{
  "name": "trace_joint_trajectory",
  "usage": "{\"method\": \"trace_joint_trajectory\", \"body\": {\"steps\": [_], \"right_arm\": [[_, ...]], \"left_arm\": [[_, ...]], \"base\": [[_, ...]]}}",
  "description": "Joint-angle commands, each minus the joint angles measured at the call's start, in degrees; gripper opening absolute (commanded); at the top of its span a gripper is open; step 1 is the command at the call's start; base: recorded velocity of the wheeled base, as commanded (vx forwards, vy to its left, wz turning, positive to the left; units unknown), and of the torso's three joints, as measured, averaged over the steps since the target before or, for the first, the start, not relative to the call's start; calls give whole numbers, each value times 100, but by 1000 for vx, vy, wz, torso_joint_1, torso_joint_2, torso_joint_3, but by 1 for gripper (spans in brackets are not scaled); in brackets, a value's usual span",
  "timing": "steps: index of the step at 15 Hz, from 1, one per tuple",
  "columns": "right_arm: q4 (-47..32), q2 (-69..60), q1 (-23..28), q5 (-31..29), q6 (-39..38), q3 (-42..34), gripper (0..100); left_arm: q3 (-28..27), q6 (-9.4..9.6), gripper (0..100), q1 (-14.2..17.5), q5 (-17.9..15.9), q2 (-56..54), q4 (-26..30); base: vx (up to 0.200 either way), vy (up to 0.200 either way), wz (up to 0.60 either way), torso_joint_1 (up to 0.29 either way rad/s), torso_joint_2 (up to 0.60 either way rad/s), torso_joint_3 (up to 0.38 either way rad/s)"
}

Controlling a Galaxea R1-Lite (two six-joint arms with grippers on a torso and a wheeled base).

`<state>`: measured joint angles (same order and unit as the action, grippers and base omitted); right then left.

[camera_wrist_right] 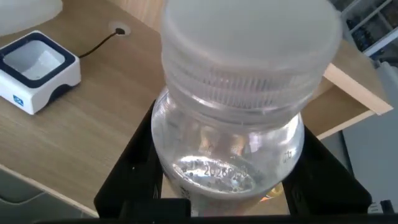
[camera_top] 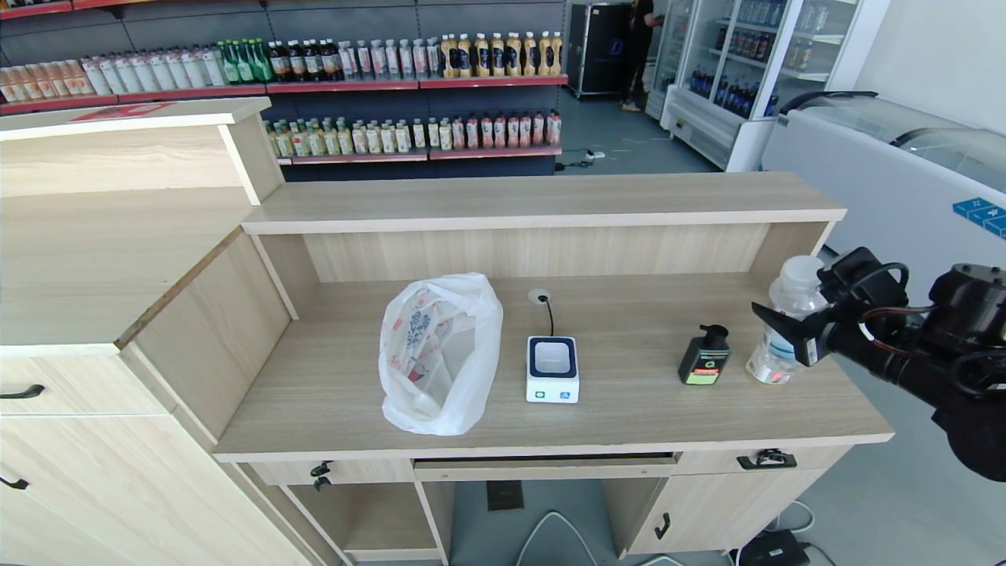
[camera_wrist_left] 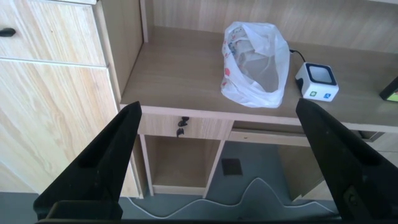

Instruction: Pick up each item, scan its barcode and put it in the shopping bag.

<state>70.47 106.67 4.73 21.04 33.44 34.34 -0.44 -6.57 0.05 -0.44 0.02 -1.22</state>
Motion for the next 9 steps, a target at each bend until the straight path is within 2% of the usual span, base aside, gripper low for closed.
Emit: {"method": "trace_joint_trajectory", "body": {"steps": [1,3,4,6,9], "right_arm": [[142,12,19,5,172,-24,0],[177,30,19,-4,409,-33,0],[124,12,19,-12,427,-50,0],[168,-6,28,-531,805,-68,0],[344,38,19,-522,884,-68,0]], "left_arm": [[0,-2,100,4,0,-2,-1],[0,-2,100,4,0,-2,-1],[0,-2,100,4,0,-2,-1],[0,-2,100,4,0,-2,-1],[0,-2,100,4,0,-2,-1]], "base": [[0,0,0,0,0,0],[0,0,0,0,0,0],[0,0,600,7,2,7],[0,0,600,5,-2,5],[0,0,600,4,2,-2]]}}
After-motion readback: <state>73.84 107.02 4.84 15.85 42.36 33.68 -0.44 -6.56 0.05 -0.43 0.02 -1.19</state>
